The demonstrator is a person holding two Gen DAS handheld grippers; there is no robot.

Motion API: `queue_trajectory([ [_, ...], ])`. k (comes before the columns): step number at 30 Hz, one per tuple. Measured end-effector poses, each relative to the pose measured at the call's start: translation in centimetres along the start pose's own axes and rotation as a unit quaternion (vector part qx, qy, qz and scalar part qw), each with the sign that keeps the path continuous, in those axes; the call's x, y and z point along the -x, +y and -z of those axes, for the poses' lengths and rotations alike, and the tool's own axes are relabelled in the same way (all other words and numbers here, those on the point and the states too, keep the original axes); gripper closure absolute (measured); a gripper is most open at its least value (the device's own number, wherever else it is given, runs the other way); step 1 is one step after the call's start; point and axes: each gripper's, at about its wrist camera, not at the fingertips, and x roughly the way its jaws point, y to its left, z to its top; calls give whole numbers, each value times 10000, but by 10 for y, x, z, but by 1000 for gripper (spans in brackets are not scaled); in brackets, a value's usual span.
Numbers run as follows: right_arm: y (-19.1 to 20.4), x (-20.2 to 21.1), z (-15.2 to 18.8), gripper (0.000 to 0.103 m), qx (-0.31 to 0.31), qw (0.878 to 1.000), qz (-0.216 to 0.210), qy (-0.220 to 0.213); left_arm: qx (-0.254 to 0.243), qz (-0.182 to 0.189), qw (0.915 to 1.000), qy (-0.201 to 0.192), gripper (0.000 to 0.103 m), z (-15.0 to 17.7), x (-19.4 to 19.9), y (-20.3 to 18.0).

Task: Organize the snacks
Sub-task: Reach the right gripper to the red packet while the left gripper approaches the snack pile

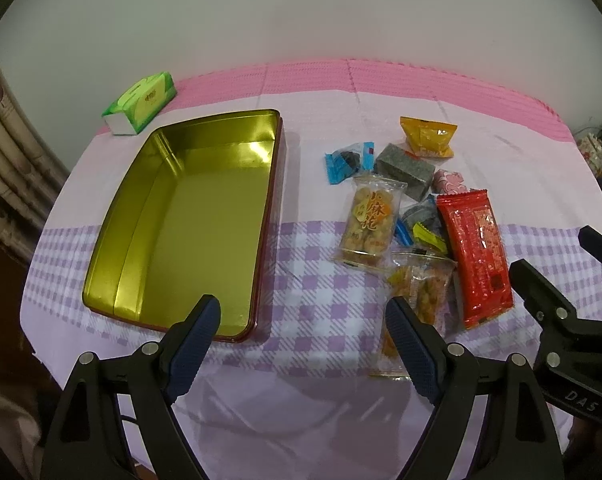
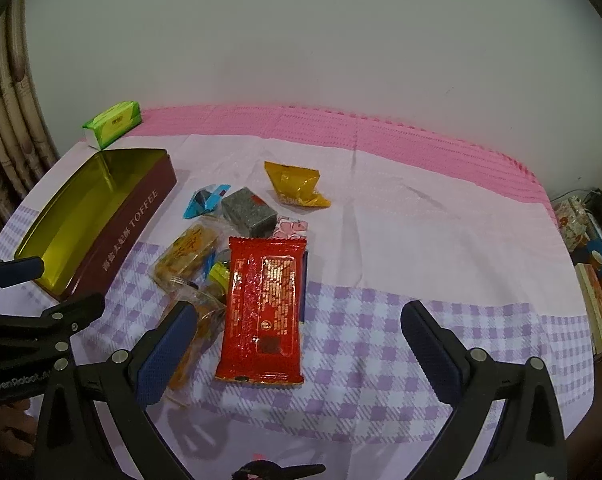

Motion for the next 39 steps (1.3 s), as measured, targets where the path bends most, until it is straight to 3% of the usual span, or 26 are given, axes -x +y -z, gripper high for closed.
queue_trajectory([
  [20, -4, -8, 2, 3, -177, 9995, -195, 146, -182, -34, 9997, 175, 18, 5, -10, -6],
  [39, -9, -14, 6, 11, -322, 9984, -372, 291, -274, -140, 9990, 335, 18, 5, -18, -8],
])
